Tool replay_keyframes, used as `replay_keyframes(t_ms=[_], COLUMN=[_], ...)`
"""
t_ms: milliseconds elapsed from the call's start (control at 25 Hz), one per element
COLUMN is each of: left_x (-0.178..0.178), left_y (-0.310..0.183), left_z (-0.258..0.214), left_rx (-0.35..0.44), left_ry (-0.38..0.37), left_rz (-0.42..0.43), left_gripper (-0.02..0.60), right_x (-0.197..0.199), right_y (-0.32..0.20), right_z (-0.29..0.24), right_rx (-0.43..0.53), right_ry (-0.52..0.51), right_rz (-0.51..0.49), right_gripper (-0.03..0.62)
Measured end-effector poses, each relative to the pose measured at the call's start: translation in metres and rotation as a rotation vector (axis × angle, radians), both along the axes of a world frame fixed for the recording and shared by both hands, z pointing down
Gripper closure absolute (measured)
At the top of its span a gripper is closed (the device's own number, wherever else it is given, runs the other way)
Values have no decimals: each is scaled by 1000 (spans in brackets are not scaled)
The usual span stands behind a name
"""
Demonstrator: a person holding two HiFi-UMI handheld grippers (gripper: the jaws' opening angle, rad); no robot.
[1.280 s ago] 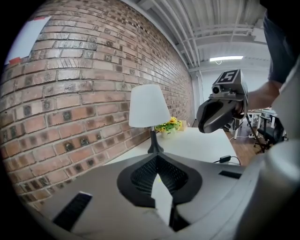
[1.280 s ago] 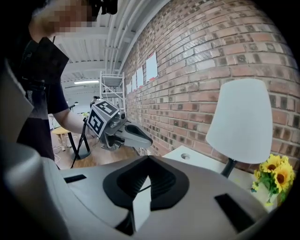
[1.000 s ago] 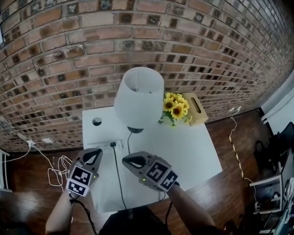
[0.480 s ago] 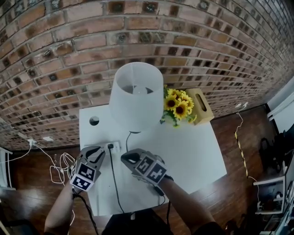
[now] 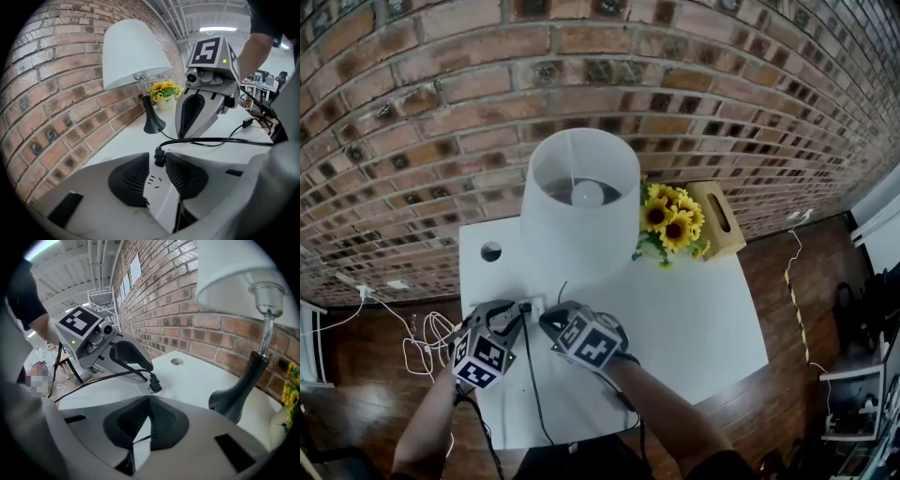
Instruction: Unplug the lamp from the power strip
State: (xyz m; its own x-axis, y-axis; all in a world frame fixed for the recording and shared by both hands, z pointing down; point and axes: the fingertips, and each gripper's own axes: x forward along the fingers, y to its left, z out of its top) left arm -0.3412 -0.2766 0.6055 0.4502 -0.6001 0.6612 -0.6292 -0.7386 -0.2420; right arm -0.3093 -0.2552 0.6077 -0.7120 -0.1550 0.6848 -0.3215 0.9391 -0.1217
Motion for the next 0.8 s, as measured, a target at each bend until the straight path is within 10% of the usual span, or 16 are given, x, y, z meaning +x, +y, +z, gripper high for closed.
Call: replay_keyframes(t_ms=[800], left_x=[12], left_y=[-17], left_z=[18], left_rx=[-43], left_ry=[56], left_rz=[59], left_gripper=[482], right_x=[-17], right_y=[-20], right_z=[19], right_rx=[-44], right_ry=[63], right_rz=[-14], right_gripper=[593])
